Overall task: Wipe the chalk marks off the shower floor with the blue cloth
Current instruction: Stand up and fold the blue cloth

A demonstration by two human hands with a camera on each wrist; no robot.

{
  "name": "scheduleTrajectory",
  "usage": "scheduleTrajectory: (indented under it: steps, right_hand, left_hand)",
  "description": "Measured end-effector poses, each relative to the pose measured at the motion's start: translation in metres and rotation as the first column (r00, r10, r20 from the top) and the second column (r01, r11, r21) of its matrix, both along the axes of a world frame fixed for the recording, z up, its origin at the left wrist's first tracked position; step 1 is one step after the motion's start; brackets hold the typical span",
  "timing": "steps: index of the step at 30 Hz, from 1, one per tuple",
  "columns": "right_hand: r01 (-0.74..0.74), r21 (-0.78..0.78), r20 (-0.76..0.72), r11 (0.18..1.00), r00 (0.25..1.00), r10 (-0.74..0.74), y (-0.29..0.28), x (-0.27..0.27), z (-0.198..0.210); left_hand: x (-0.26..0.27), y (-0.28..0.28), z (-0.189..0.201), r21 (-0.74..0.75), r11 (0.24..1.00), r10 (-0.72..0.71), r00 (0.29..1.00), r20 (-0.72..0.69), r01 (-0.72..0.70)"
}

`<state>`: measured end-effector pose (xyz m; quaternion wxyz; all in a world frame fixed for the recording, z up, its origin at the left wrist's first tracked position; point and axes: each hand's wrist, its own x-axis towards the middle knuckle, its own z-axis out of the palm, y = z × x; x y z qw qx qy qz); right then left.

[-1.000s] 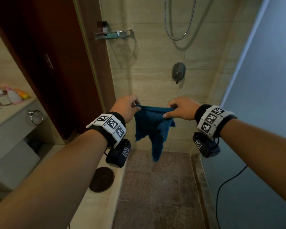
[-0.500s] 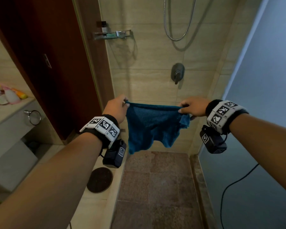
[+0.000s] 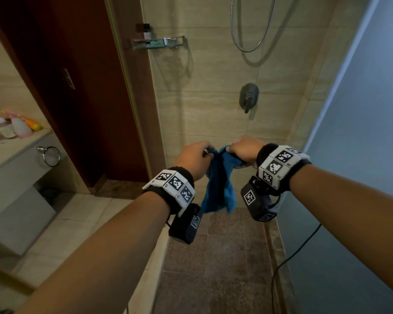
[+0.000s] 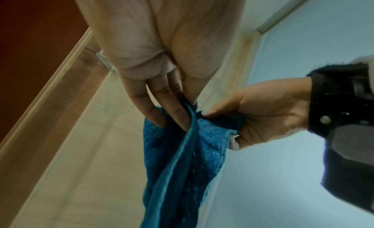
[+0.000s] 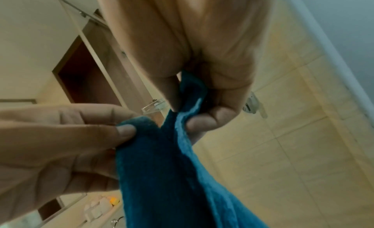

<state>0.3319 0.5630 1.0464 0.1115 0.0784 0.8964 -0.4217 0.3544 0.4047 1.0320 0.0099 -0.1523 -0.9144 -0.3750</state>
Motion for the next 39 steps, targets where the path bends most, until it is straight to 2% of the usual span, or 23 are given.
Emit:
scheduleTrajectory:
  steps: [2,6,11,14,17,19,20,22,24,26,29,31,35,37,39]
  right_hand:
    - [0.022,-0.079,0.011,0.997,1.0,-0.022,-0.006,0.003,0.002]
    - [-0.031,-0.122,-0.047,0.992,0.999,0.025,-0.013,0.004,0.001]
    - [0.0,-0.287,-0.084,0.958,0.996,-0.025,-0.019,0.007,0.002]
    - [-0.074,-0.397,-0.064,0.915,0.997,0.053,-0.023,0.01,0.005]
    - [-0.172,-0.228,-0.12,0.958,0.982,0.148,-0.025,0.01,0.005]
    - [-0.176,-0.089,-0.179,0.98,0.971,0.158,-0.024,0.008,0.005]
    - [-0.162,-0.073,-0.196,0.984,0.97,0.145,-0.023,0.007,0.005]
    - [-0.127,-0.15,-0.209,0.98,0.973,0.094,-0.02,0.006,0.006]
    - [-0.115,-0.218,-0.233,0.969,0.97,0.062,-0.018,0.006,0.008]
    - [-0.134,-0.238,-0.262,0.962,0.963,0.069,-0.017,0.007,0.01]
    - [-0.145,-0.231,-0.305,0.962,0.95,0.07,-0.016,0.007,0.011]
    - [-0.144,-0.234,-0.32,0.962,0.945,0.064,-0.015,0.006,0.01]
    - [-0.152,-0.173,-0.331,0.973,0.939,0.087,-0.007,0.004,0.011]
    - [-0.149,-0.093,-0.332,0.985,0.937,0.11,0.0,0.005,0.01]
    - [-0.143,-0.054,-0.319,0.988,0.94,0.119,0.006,0.004,0.007]
  left_hand:
    - [0.0,0.0,-0.002,-0.013,1.0,-0.013,1.0,-0.015,0.013]
    - [-0.001,-0.001,-0.001,0.004,1.0,-0.029,0.999,-0.02,0.029]
    - [0.0,-0.003,0.0,0.049,0.997,-0.062,0.998,-0.003,0.062]
    - [-0.001,-0.007,0.002,0.001,0.995,-0.095,0.995,-0.007,0.095]
    - [-0.003,-0.011,0.004,-0.06,0.989,-0.134,0.991,0.013,0.134]
    - [-0.006,-0.016,0.006,-0.035,0.995,-0.091,0.996,-0.001,0.091]
    - [-0.008,-0.02,0.008,-0.002,0.999,-0.045,0.999,-0.023,0.045]
    - [-0.014,-0.029,0.008,0.064,0.997,0.034,0.999,-0.023,-0.033]
    - [-0.017,-0.037,0.005,0.06,0.997,0.039,0.995,0.092,-0.045]
    - [-0.018,-0.039,-0.001,0.019,1.0,0.004,0.978,0.208,-0.008]
    - [-0.01,-0.032,-0.007,0.027,0.997,-0.082,0.957,0.278,0.078]
    - [-0.006,-0.026,-0.008,0.037,0.995,-0.095,0.966,0.239,0.089]
    - [-0.01,-0.026,-0.001,-0.052,0.998,0.017,1.0,0.01,-0.016]
    - [-0.015,-0.03,0.002,-0.055,0.997,0.055,0.998,-0.022,-0.056]
    - [-0.016,-0.031,0.004,0.017,0.997,0.069,0.998,0.009,-0.069]
